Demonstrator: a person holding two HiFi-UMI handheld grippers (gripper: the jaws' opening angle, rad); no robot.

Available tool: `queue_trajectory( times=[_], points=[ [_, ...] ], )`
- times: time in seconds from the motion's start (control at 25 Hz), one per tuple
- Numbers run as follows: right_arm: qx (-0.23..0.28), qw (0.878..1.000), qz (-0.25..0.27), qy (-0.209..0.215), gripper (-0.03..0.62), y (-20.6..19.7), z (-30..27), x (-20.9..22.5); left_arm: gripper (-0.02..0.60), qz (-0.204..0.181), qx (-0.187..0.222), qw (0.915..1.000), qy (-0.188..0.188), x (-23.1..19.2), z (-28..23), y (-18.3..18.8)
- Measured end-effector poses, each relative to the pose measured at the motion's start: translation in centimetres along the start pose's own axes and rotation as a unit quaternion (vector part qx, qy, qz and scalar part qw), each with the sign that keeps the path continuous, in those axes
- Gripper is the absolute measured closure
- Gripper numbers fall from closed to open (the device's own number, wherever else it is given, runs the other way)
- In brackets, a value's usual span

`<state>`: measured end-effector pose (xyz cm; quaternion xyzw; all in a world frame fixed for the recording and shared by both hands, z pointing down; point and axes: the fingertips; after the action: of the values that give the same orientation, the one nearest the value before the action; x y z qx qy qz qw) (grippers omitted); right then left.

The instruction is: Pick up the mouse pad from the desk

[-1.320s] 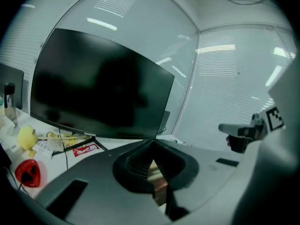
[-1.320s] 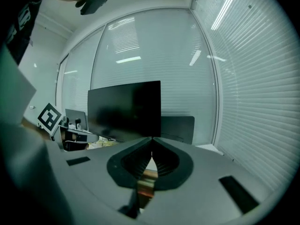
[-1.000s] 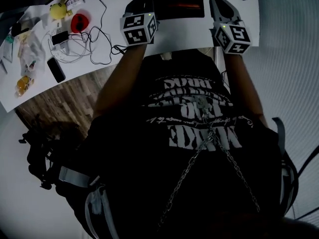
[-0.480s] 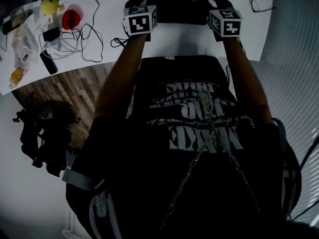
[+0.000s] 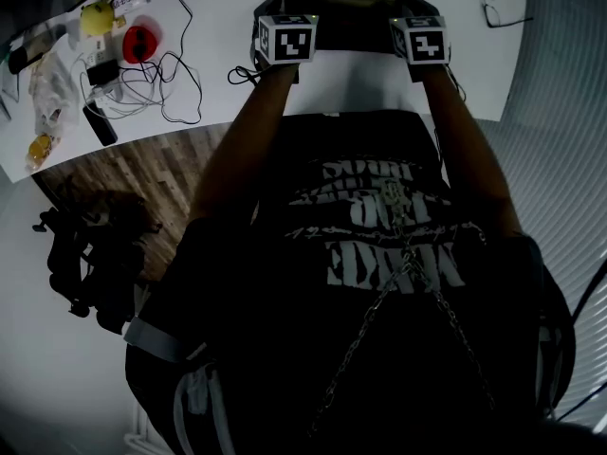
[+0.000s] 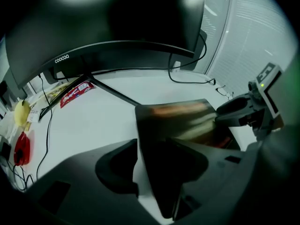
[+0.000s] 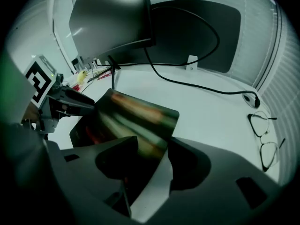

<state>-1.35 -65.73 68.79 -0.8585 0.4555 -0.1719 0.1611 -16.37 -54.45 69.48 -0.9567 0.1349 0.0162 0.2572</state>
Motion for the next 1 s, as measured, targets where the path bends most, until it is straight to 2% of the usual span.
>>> queue_trajectory(
  times=[0.2, 0.44, 0.52, 0.64, 0.72, 0.84, 1.0],
  points=[
    [0.001, 1.000, 0.002, -0.003, 0.407, 0.3, -0.2, -0.4, 0.466, -0.020, -0.011, 0.9997, -0.006, 0.8, -0.4, 0.2],
    [-0.009, 1.000, -0.014, 0.010, 0.504, 0.0, -0.2, -0.7, 0.491, -0.014, 0.002, 0.9997, -0.020, 1.0, -0.4, 0.4],
    [0.001, 1.000, -0.019, 0.024, 0.543, 0.4, -0.2, -1.3, 0.506, -0.008, 0.007, 0.9992, -0.039, 1.0, -0.6, 0.5],
    [0.027, 0.998, -0.022, 0.046, 0.546, 1.0, 1.3, -2.1, 0.535, -0.004, 0.015, 0.9969, -0.077, 1.6, 0.7, 1.2],
    [0.049, 0.997, -0.022, 0.062, 0.546, 1.8, 3.7, -3.2, 0.535, -0.009, 0.031, 0.9952, -0.092, 2.2, 2.2, 1.7],
    [0.089, 0.992, -0.025, 0.083, 0.546, 3.0, 7.1, -4.8, 0.535, -0.011, 0.076, 0.9916, -0.104, 2.4, 5.2, 3.0],
    [0.134, 0.986, -0.038, 0.089, 0.546, 4.3, 10.4, -5.6, 0.535, -0.018, 0.124, 0.9859, -0.110, 2.2, 9.2, 5.0]
  ],
)
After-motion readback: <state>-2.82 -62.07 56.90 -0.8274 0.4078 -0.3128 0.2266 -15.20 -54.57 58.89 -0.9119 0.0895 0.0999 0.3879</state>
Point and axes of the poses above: the fingertips, and each gripper's own axes: z backward along the fingers, x to its right, y out of its top, and after that the axes turned 5 degrees about -z, right-handed
